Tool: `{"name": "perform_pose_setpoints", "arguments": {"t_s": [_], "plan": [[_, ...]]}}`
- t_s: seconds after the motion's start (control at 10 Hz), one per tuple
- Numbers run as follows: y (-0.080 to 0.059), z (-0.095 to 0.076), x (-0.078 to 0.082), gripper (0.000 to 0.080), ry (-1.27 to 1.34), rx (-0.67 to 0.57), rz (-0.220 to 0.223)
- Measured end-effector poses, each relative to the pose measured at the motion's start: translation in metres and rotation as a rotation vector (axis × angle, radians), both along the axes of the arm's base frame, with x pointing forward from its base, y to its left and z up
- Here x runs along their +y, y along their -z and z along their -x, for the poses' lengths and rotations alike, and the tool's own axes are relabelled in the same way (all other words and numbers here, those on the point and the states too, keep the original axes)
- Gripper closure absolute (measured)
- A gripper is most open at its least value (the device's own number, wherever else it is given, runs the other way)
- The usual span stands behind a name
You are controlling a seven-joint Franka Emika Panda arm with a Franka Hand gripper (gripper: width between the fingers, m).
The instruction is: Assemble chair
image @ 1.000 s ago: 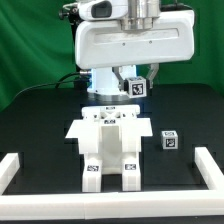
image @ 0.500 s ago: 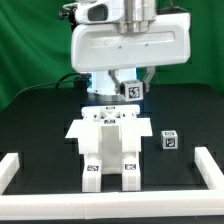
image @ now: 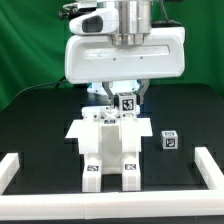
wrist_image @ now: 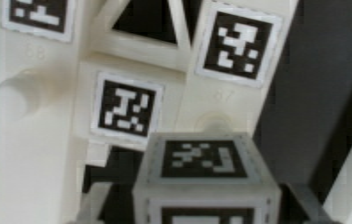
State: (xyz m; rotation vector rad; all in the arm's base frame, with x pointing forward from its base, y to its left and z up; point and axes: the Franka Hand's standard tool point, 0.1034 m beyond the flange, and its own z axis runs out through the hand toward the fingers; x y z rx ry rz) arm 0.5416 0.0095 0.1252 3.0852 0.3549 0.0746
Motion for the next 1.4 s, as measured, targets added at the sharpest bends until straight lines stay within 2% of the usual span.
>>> {"name": "perform_pose_setpoints", "arguments": {"t_s": [1.1, 1.4], "plan": [[0.0013, -0.0005, 0.0065, 0.0517, 0.001, -0.009, 0.0], [0.0038, 0.0039, 0.0056, 0.0517, 0.002, -0.001, 0.0]]}}
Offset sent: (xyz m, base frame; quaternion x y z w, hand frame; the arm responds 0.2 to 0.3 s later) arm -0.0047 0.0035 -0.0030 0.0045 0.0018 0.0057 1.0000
